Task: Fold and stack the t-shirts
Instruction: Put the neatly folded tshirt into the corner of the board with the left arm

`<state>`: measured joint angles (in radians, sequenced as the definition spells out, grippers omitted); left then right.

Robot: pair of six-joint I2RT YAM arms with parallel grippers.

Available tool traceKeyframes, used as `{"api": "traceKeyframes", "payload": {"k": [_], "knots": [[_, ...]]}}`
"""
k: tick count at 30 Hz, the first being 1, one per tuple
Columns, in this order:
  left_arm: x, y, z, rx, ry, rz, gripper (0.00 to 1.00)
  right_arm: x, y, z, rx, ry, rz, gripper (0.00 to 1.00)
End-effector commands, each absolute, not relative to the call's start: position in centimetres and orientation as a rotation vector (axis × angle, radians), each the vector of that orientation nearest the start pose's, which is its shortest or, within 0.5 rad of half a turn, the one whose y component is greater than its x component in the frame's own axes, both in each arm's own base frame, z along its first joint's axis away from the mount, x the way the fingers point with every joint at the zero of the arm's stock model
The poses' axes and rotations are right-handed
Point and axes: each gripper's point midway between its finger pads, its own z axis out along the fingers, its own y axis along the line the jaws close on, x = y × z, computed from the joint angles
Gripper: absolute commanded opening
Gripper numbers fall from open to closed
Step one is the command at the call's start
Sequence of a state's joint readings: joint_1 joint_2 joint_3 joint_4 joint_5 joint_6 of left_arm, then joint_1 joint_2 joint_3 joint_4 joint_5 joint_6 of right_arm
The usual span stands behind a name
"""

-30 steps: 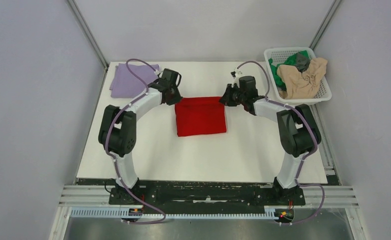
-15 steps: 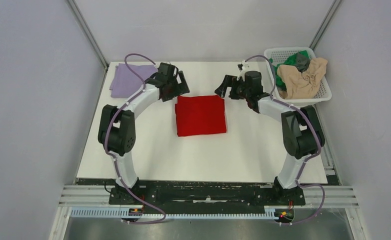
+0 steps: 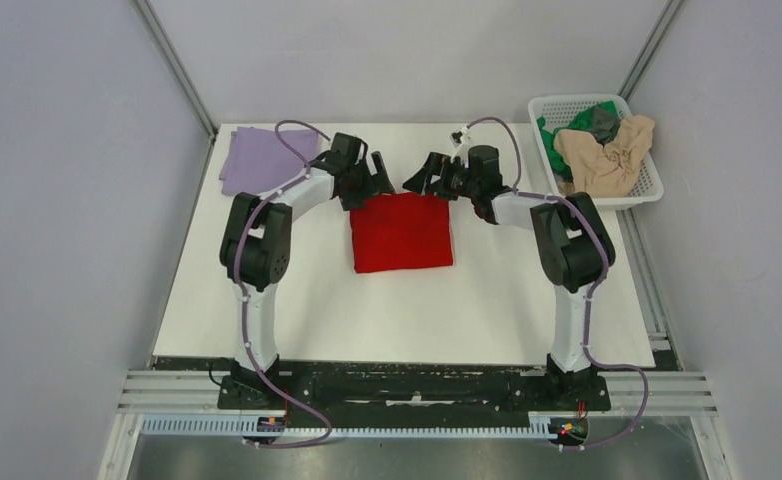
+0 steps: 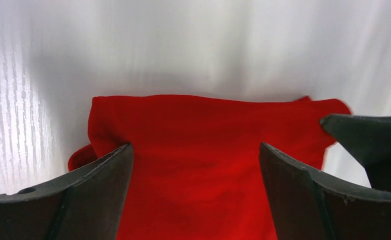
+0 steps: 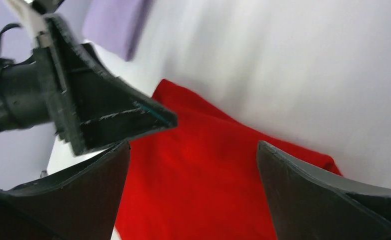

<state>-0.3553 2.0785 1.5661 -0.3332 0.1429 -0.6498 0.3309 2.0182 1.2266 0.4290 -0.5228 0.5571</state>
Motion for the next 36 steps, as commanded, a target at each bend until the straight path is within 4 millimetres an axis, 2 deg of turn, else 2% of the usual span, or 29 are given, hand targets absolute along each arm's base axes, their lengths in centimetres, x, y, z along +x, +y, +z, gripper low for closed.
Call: {"api": "traceKeyframes", "payload": {"k": [1, 3, 5, 8, 9, 12, 14, 15, 17, 19, 24, 26, 27, 29, 31, 36], "knots": [[48.0, -23.3, 5.0, -0.371, 2.534, -0.620, 1.00, 49.6, 27.1, 6.3, -0.028, 2.105, 1.021, 0.98], [47.0, -23.1, 3.1, -0.407, 2.590, -0.598, 1.00, 49.1, 26.5, 2.8, 0.014, 2.187, 0.999, 0.98], [45.5, -23.1, 1.4, -0.428, 2.630, -0.612, 1.00, 47.2, 26.7, 0.4, 0.043, 2.239, 1.059, 0.98], [42.3, -22.3, -0.6, -0.470, 2.689, -0.607, 1.00, 43.9, 25.9, -1.7, 0.059, 2.294, 1.037, 0.98], [41.5, -22.4, -0.5, -0.476, 2.684, -0.627, 1.00, 42.9, 25.6, -1.9, 0.055, 2.304, 1.025, 0.98], [37.6, -22.1, -1.1, -0.490, 2.710, -0.636, 1.00, 39.1, 24.3, -2.5, 0.057, 2.339, 0.994, 0.98], [35.3, -21.3, -0.7, -0.532, 2.722, -0.602, 1.00, 37.2, 23.6, -2.0, 0.057, 2.338, 0.976, 0.98], [34.1, -20.9, -0.8, -0.556, 2.723, -0.591, 1.00, 36.5, 23.2, -1.5, 0.055, 2.327, 0.965, 0.98], [33.0, -21.3, 0.5, -0.551, 2.685, -0.629, 1.00, 36.4, 23.1, 0.1, 0.019, 2.290, 0.960, 0.98], [33.0, -21.5, 2.7, -0.507, 2.636, -0.634, 1.00, 37.1, 23.3, 2.1, -0.026, 2.252, 0.953, 0.98], [34.8, -21.1, 9.4, -0.412, 2.503, -0.580, 1.00, 39.9, 24.7, 10.9, -0.127, 2.062, 0.995, 0.98], [34.7, -20.8, 11.7, -0.399, 2.465, -0.563, 1.00, 40.7, 24.6, 14.7, -0.152, 1.988, 0.978, 0.98], [34.5, -20.3, 12.1, -0.408, 2.456, -0.533, 1.00, 40.8, 24.5, 16.2, -0.156, 1.954, 0.966, 0.98], [33.3, -19.7, 12.4, -0.430, 2.459, -0.501, 1.00, 40.5, 23.7, 18.8, -0.156, 1.895, 0.936, 0.98], [31.6, -18.9, 11.6, -0.470, 2.477, -0.461, 1.00, 39.6, 22.2, 20.6, -0.125, 1.853, 0.883, 0.98], [28.3, -18.1, 8.5, -0.527, 2.535, -0.427, 1.00, 35.9, 16.2, 21.2, 0.045, 1.776, 0.699, 0.98]]}}
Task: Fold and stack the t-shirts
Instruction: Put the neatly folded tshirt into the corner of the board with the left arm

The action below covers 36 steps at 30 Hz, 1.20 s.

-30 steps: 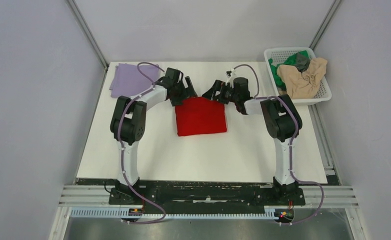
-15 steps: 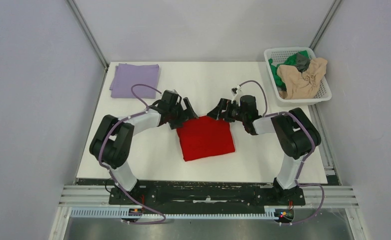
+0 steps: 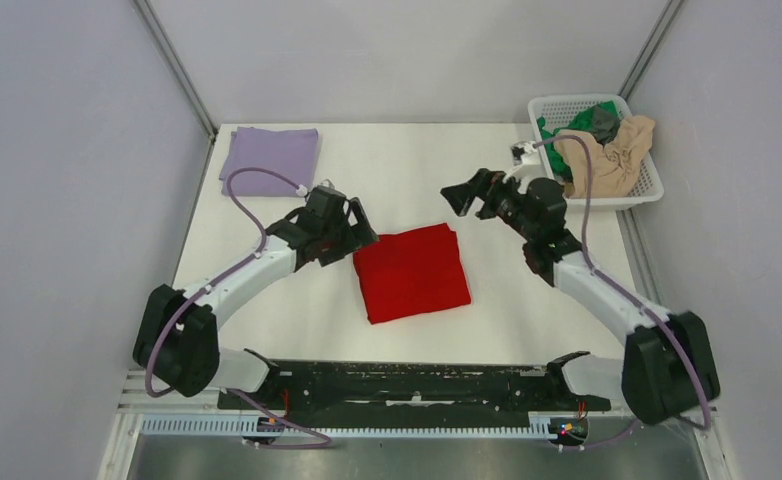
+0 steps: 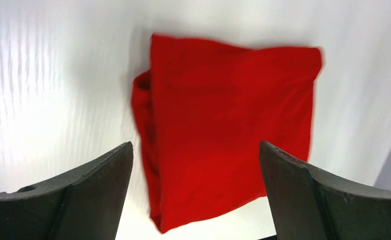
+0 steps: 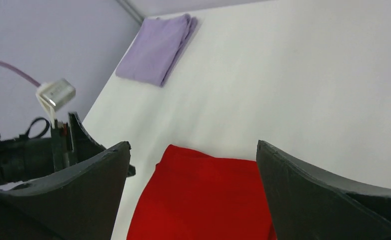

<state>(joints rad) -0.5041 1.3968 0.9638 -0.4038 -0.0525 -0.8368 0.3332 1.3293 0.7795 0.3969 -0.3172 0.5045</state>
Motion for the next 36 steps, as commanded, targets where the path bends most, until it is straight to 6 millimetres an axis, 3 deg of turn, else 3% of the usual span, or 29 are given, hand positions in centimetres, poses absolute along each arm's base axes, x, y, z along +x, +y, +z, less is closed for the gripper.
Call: {"api": "traceKeyframes", "payload": {"k": [1, 7, 11, 16, 21, 25, 28, 36], "knots": [[28.0, -18.2, 7.9, -0.526, 2.546, -0.421, 1.00, 35.1, 14.8, 20.5, 0.093, 1.783, 0.648, 0.98], [28.5, -18.9, 6.0, -0.522, 2.542, -0.438, 0.97, 31.0, 9.8, 21.3, 0.225, 1.708, 0.481, 0.98], [28.7, -19.7, 4.1, -0.531, 2.574, -0.439, 0.88, 29.7, 8.3, 21.9, 0.219, 1.728, 0.396, 0.98], [27.5, -21.6, 1.3, -0.506, 2.656, -0.432, 0.75, 28.8, 7.1, 21.0, 0.198, 1.803, 0.301, 0.98], [25.9, -23.0, -1.0, -0.467, 2.716, -0.334, 0.54, 28.7, 6.8, 20.4, 0.182, 1.826, 0.270, 0.98], [26.3, -21.7, -2.0, -0.439, 2.727, -0.074, 0.26, 28.6, 6.7, 19.7, 0.172, 1.846, 0.250, 0.98], [28.1, -19.9, -1.4, -0.396, 2.680, 0.173, 0.03, 28.5, 6.4, 19.4, 0.163, 1.854, 0.229, 0.98], [37.0, -18.3, 3.9, -0.133, 2.476, 0.493, 0.02, 28.9, 5.2, 18.8, 0.188, 1.855, 0.145, 0.98]]}}
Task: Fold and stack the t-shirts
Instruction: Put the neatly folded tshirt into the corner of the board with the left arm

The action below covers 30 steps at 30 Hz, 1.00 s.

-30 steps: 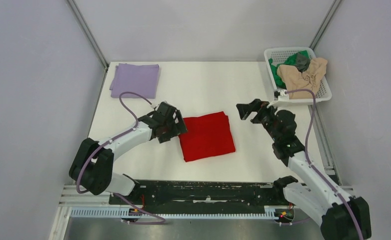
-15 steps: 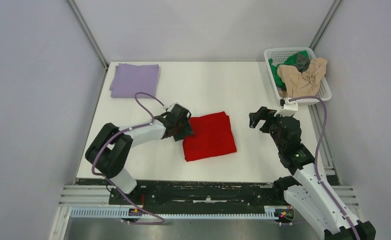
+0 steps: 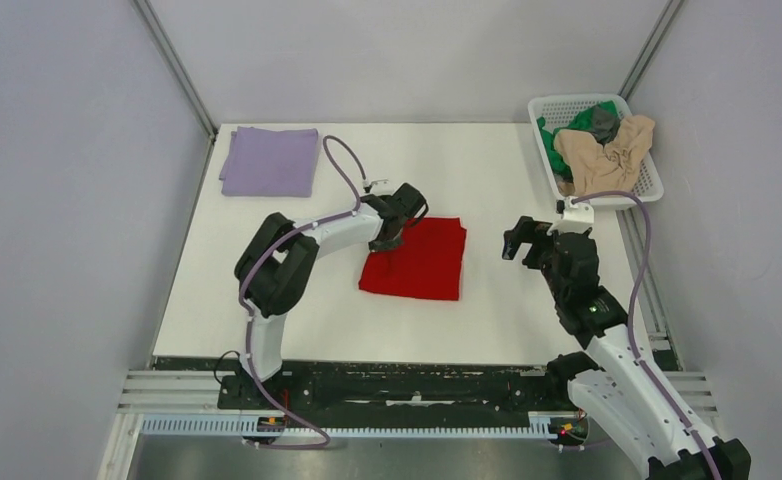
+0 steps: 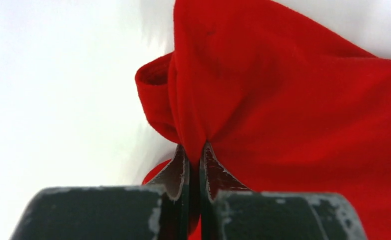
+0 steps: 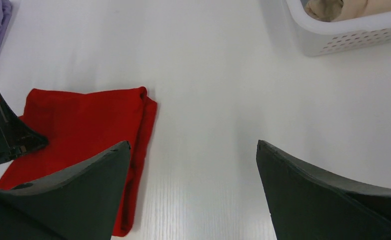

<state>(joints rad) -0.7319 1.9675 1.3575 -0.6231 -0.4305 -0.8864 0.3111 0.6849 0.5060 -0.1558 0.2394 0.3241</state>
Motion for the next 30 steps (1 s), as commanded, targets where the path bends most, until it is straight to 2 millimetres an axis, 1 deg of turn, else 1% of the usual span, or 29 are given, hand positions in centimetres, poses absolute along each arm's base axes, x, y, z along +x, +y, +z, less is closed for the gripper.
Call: {"api": "traceKeyframes", "payload": {"k": [1, 4, 7, 13, 15, 18, 23, 26, 30], "knots": [[38.3, -17.8, 4.9, -0.126, 2.442, 0.527, 0.02, 29.0, 5.1, 18.5, 0.191, 1.859, 0.138, 0.98], [41.9, -15.6, 8.2, -0.056, 2.318, 0.668, 0.02, 29.3, 4.9, 18.0, 0.199, 1.864, 0.118, 0.98], [45.5, -13.2, 11.5, -0.007, 2.203, 0.769, 0.02, 29.5, 4.7, 17.4, 0.203, 1.878, 0.096, 0.98], [51.3, -9.2, 16.6, 0.094, 2.051, 0.869, 0.02, 29.9, 4.3, 16.1, 0.198, 1.919, 0.040, 0.98], [52.7, -7.9, 18.2, 0.096, 2.009, 0.914, 0.02, 30.0, 4.1, 15.7, 0.192, 1.931, 0.021, 0.98], [54.6, -6.0, 20.0, 0.102, 1.965, 0.952, 0.02, 30.1, 3.9, 15.3, 0.193, 1.946, -0.003, 0.98], [56.9, -4.2, 22.6, 0.116, 1.904, 0.993, 0.02, 30.2, 3.4, 14.7, 0.191, 1.963, -0.049, 0.98], [57.8, -3.3, 23.8, 0.099, 1.890, 1.001, 0.02, 30.3, 3.2, 14.7, 0.194, 1.965, -0.064, 0.98], [58.5, -2.1, 25.4, 0.074, 1.874, 0.994, 0.02, 30.2, 2.9, 14.6, 0.199, 1.968, -0.085, 0.98]]}}
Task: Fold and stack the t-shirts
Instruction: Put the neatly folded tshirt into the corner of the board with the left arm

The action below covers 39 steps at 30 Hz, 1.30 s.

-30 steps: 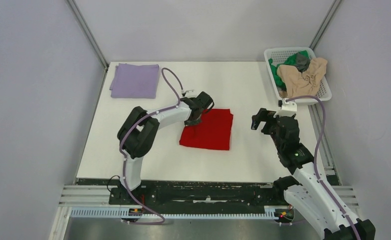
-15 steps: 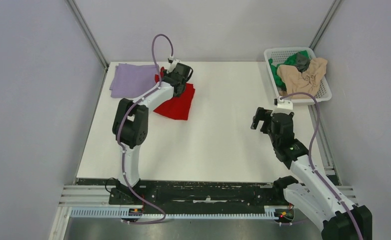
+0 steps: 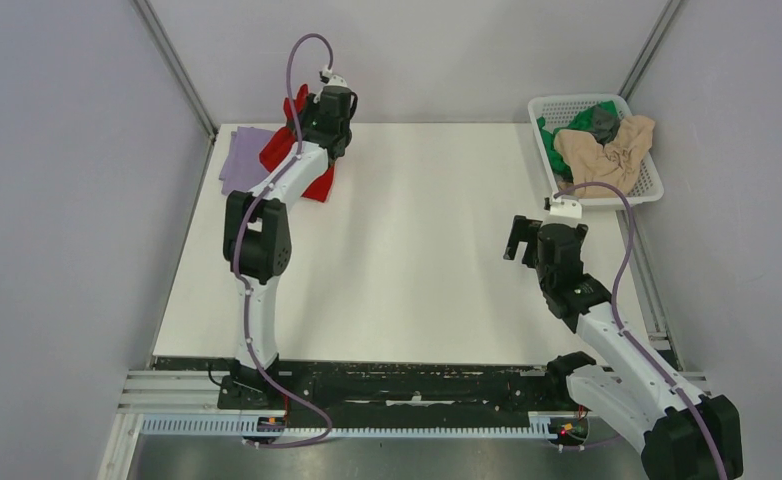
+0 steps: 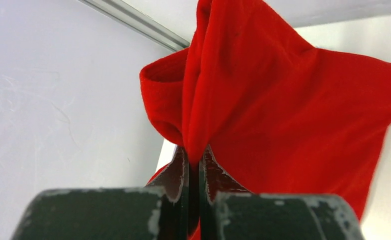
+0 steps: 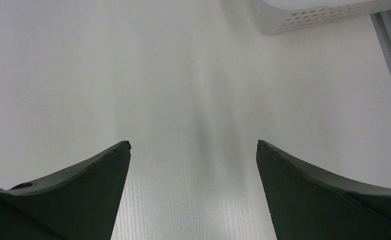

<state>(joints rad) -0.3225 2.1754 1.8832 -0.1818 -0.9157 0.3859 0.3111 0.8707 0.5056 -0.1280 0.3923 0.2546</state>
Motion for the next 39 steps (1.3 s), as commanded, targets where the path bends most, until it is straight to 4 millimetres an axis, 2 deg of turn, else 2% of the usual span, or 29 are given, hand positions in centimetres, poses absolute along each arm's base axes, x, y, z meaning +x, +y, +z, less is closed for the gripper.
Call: {"api": "traceKeyframes", "payload": {"k": [1, 13, 18, 26, 32, 39], "knots": [[58.5, -2.0, 25.7, 0.079, 1.871, 0.988, 0.02, 30.2, 2.9, 14.6, 0.198, 1.967, -0.087, 0.98], [57.3, -1.7, 30.4, 0.064, 1.832, 0.941, 0.02, 30.0, 2.4, 14.8, 0.212, 1.962, -0.107, 0.98], [57.5, -1.7, 30.1, 0.074, 1.842, 0.929, 0.02, 29.9, 2.3, 15.0, 0.218, 1.957, -0.108, 0.98], [56.9, -1.5, 32.5, 0.027, 1.810, 0.906, 0.02, 29.9, 2.1, 15.0, 0.227, 1.954, -0.119, 0.98], [56.3, -1.9, 33.5, 0.037, 1.812, 0.853, 0.02, 29.9, 2.4, 14.5, 0.211, 1.972, -0.109, 0.98], [56.5, -1.8, 32.5, 0.057, 1.827, 0.869, 0.02, 29.9, 2.5, 14.2, 0.204, 1.991, -0.110, 0.98]]}}
